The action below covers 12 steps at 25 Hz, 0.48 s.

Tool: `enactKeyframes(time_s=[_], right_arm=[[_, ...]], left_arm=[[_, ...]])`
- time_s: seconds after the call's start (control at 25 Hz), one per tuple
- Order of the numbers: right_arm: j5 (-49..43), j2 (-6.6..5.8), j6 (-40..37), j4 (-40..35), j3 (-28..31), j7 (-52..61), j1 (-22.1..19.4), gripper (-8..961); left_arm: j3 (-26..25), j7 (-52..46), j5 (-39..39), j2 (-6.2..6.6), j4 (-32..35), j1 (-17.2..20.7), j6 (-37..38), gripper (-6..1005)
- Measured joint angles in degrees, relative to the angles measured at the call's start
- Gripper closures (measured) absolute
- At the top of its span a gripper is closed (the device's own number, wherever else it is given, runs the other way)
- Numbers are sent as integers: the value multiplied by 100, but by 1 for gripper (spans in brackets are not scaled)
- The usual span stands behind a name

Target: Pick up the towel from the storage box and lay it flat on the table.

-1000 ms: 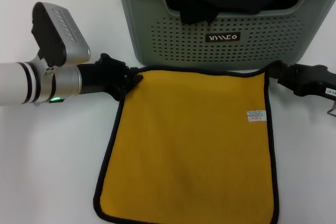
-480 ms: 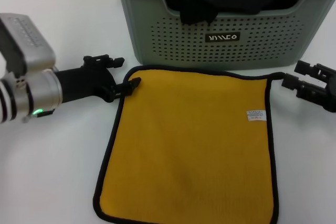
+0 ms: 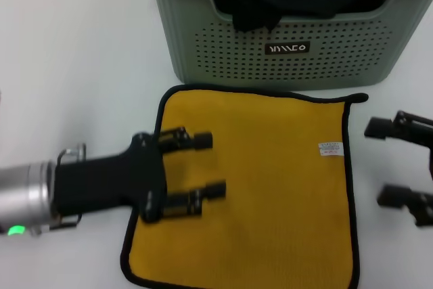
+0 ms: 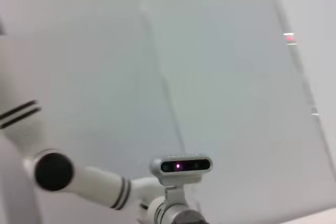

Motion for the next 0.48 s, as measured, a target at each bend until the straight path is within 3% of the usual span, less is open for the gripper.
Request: enactKeyframes(time_s=[0.08,0.32,0.48], right_arm=[[-40,-16,-262,-213,1,1,-38,90],[-143,-104,-704,-412,15,-3,-79,94],[-250,-78,-736,-415,-2,-71,-50,94]], left_arm=[[2,474,-254,10,-242,124,620,246],[5,762,-461,31,-395,216,798,251],[22,772,-427,25,-397,183,887,253]])
